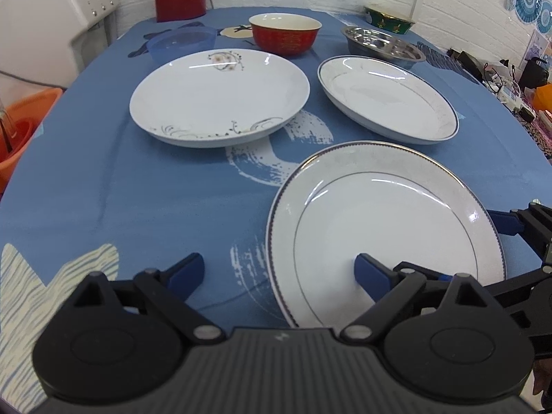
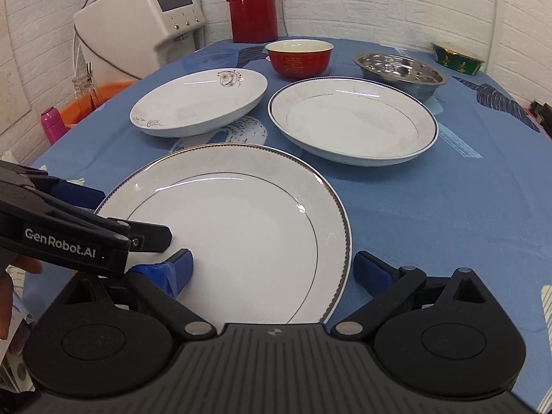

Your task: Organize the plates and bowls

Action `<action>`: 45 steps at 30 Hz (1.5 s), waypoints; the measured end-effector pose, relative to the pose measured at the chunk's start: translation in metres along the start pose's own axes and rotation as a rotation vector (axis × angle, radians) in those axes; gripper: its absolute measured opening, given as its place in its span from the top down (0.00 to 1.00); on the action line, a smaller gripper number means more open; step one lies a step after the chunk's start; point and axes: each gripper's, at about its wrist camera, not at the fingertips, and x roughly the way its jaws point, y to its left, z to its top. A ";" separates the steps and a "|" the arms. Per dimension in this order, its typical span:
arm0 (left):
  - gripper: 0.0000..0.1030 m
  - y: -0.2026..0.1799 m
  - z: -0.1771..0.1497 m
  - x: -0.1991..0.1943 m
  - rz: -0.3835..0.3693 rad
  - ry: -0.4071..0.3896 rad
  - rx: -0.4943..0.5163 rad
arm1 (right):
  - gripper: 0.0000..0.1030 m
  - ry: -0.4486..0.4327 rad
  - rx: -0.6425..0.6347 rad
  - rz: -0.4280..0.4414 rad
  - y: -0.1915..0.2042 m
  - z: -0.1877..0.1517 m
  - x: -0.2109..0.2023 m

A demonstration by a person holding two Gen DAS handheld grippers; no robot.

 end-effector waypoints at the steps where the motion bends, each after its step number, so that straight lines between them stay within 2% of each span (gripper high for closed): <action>1: 0.10 0.000 0.000 0.000 0.001 -0.003 -0.001 | 0.15 0.004 0.000 0.002 0.001 0.000 0.000; 14: 0.11 0.001 -0.004 -0.001 0.004 -0.033 -0.004 | 0.15 -0.035 0.047 -0.044 0.005 -0.008 -0.003; 16: 0.15 -0.001 -0.006 -0.003 -0.002 -0.042 0.002 | 0.19 -0.043 0.044 -0.044 0.006 -0.009 -0.004; 17: 0.30 -0.003 -0.007 -0.006 -0.022 -0.056 0.018 | 0.22 -0.047 0.041 -0.038 0.008 -0.010 -0.005; 18: 0.54 -0.006 -0.008 -0.010 -0.047 -0.069 0.038 | 0.29 -0.053 0.035 -0.034 0.012 -0.010 -0.008; 21: 0.60 -0.010 -0.009 -0.014 -0.046 -0.074 0.057 | 0.39 -0.049 0.064 -0.047 0.014 -0.013 -0.014; 22: 0.65 -0.005 -0.010 -0.015 -0.064 -0.068 0.040 | 0.42 -0.042 0.071 -0.048 0.015 -0.013 -0.017; 23: 0.77 -0.001 -0.011 -0.018 -0.082 -0.058 0.024 | 0.42 -0.037 0.081 -0.043 0.017 -0.014 -0.020; 25: 0.78 0.007 -0.015 -0.024 -0.082 -0.044 0.010 | 0.42 -0.035 0.082 -0.035 0.028 -0.016 -0.023; 27: 0.78 0.016 -0.021 -0.033 -0.048 -0.057 0.008 | 0.42 -0.039 0.054 -0.030 0.044 -0.015 -0.022; 30: 0.78 0.041 -0.026 -0.047 0.005 -0.067 -0.031 | 0.42 -0.057 0.043 0.029 0.065 -0.004 -0.017; 35: 0.78 0.087 -0.027 -0.062 0.087 -0.098 -0.108 | 0.42 -0.081 -0.031 0.111 0.103 0.019 0.005; 39: 0.78 0.115 -0.023 -0.059 0.152 -0.110 -0.138 | 0.42 -0.072 -0.058 0.151 0.122 0.034 0.028; 45: 0.78 0.140 -0.017 -0.046 0.160 -0.105 -0.170 | 0.41 -0.050 -0.094 0.156 0.135 0.041 0.044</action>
